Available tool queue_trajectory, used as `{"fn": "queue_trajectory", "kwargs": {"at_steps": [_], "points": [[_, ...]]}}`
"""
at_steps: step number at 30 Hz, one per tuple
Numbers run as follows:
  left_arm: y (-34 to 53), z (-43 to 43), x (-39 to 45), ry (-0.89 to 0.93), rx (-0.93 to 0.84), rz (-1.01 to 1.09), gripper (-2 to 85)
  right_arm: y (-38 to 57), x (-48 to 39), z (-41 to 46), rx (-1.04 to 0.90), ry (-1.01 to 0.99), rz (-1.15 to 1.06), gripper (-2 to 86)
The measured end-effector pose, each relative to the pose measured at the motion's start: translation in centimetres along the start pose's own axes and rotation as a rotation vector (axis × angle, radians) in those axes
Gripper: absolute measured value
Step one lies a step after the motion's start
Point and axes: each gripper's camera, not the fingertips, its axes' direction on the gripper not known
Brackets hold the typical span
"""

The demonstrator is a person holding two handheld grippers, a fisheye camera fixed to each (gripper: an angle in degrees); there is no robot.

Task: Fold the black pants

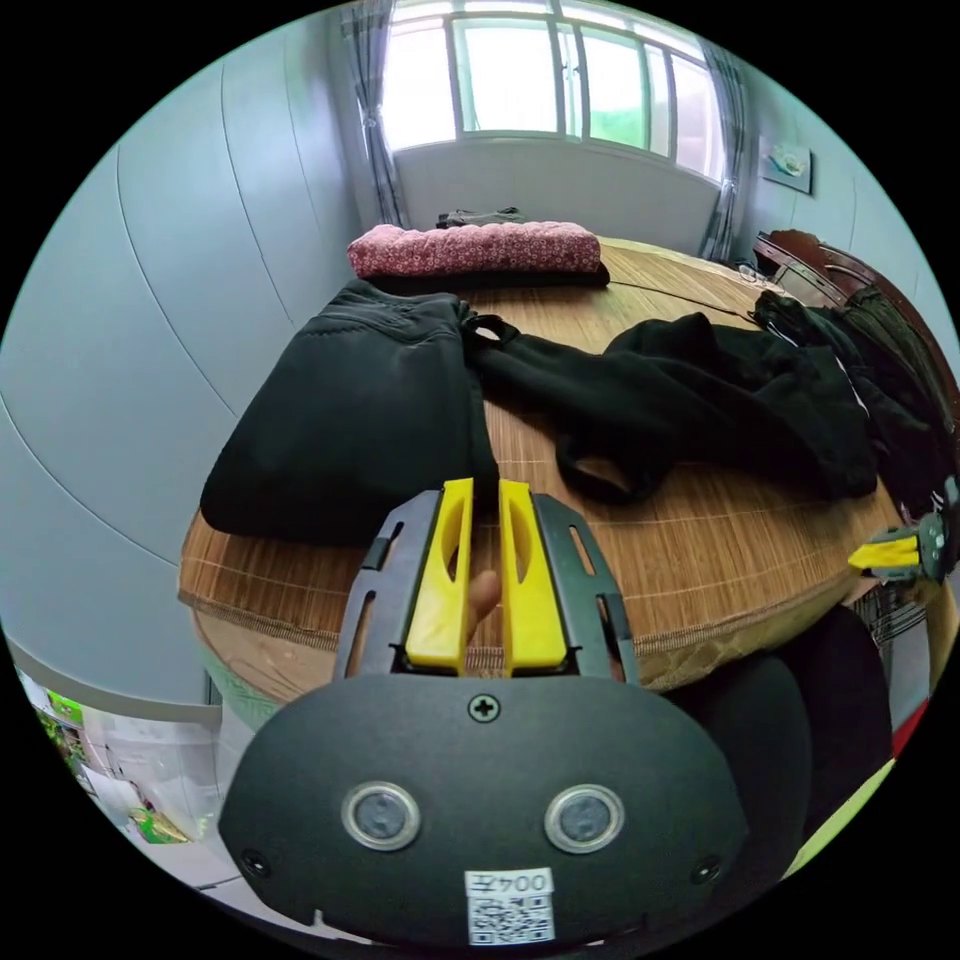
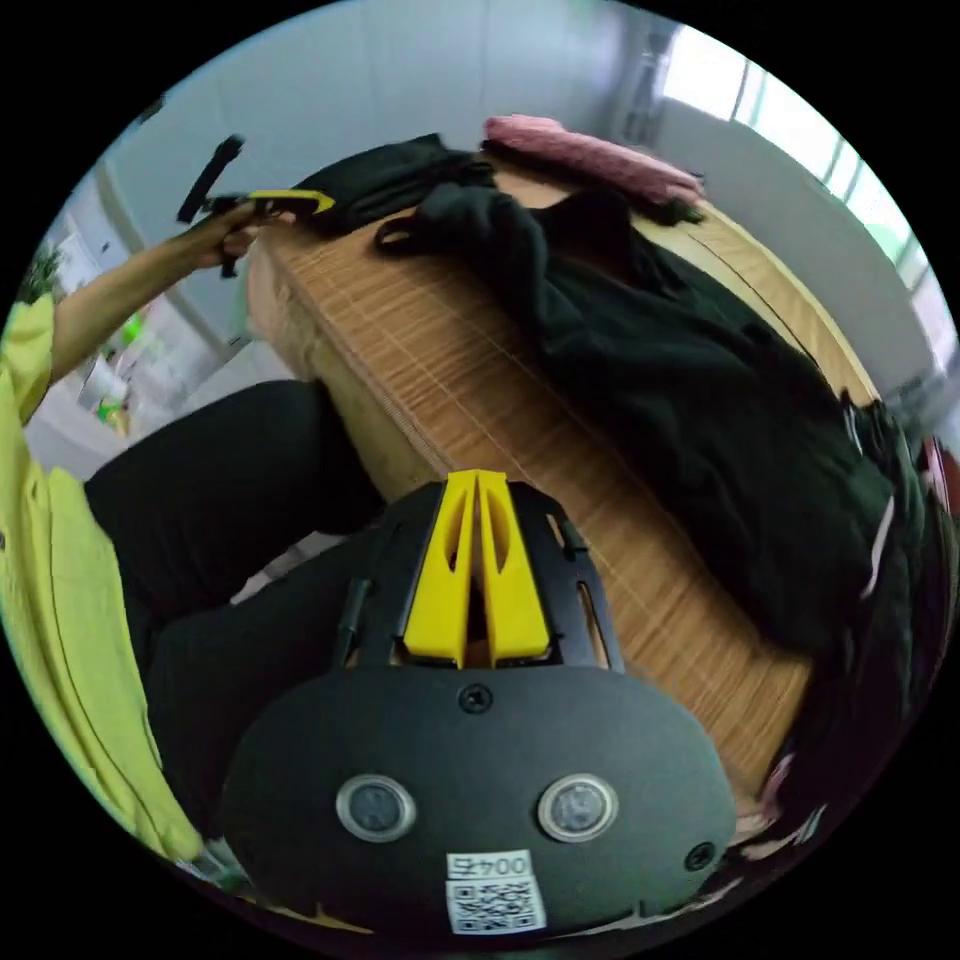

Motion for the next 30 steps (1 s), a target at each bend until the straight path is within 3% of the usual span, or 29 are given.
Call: {"fn": "queue_trajectory", "kwargs": {"at_steps": [2,5,7,11,16,19,24,26,30], "points": [[-0.3,0.7,0.3,-0.001,-0.012,0.022,5.1,0.9,1.2,-1.5,0.156,0.020,0.175,5.6],[-1.3,2.6,1.9,0.018,-0.034,0.061,7.6,-1.8,3.6,-3.6,0.414,-0.093,0.282,12.7],[-2.4,4.4,3.8,0.054,-0.067,0.100,10.7,-5.2,4.7,-3.5,0.478,-0.157,0.280,16.6],[-3.5,7.6,6.8,0.036,-0.142,0.187,15.8,-15.1,6.4,0.1,0.359,-0.223,0.233,20.8],[-2.3,8.8,7.2,0.073,-0.025,0.102,15.1,-23.0,6.9,5.3,0.194,-0.181,0.224,20.2],[-2.5,9.0,7.2,0.083,-0.020,0.103,14.9,-24.4,7.4,9.7,-0.019,-0.275,0.247,7.7],[-2.8,9.3,6.3,0.173,-0.005,0.090,16.2,-16.3,6.4,3.1,0.356,-0.368,0.263,4.6],[-3.1,9.4,5.6,0.254,0.003,0.083,17.5,-9.0,5.3,0.0,0.488,-0.397,0.264,4.7],[-4.5,9.9,3.3,0.448,0.002,-0.038,19.2,0.7,4.7,1.6,0.416,-0.499,0.393,5.1]]}}
